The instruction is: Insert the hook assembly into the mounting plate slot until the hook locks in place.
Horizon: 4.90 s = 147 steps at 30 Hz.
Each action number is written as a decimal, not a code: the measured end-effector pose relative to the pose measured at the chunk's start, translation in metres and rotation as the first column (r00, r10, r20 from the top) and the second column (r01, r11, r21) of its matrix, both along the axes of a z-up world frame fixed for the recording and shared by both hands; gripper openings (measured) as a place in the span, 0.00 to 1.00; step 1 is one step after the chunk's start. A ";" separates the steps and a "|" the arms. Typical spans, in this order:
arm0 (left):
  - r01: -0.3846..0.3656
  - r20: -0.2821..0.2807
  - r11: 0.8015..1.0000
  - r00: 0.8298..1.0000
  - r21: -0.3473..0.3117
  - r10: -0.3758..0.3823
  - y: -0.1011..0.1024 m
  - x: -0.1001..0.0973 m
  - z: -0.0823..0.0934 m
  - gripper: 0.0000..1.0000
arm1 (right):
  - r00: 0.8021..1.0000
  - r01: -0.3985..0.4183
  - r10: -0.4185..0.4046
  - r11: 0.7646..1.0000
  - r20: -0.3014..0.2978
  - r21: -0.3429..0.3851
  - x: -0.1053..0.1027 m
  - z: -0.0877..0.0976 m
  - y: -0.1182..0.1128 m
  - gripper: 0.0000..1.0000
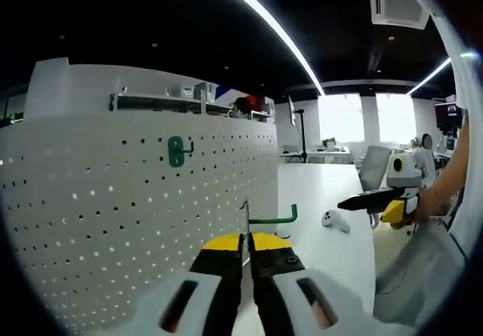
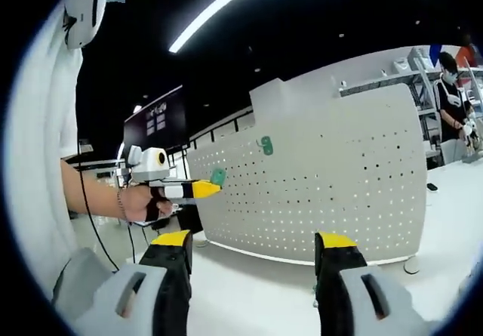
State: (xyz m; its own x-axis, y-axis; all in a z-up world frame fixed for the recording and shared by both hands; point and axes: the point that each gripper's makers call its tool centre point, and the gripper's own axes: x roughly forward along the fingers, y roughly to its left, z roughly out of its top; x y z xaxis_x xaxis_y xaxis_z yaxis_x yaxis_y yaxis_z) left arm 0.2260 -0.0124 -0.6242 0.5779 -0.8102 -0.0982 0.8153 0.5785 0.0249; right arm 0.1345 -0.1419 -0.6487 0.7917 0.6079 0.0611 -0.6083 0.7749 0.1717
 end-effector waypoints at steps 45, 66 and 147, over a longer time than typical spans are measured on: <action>-0.023 0.011 1.000 1.000 -0.014 0.023 0.004 -0.006 0.007 0.03 | 0.977 -0.205 0.197 0.972 0.079 0.114 0.052 0.051 0.110 0.54; -0.024 0.017 1.000 1.000 -0.016 0.024 0.006 -0.007 0.010 0.03 | 0.971 -0.235 0.227 0.966 0.078 0.111 0.061 0.055 0.129 0.51; -0.058 0.032 0.998 0.998 -0.016 0.059 0.006 -0.012 0.008 0.02 | 0.979 -0.095 0.148 0.939 -0.140 0.331 0.079 0.048 0.132 0.01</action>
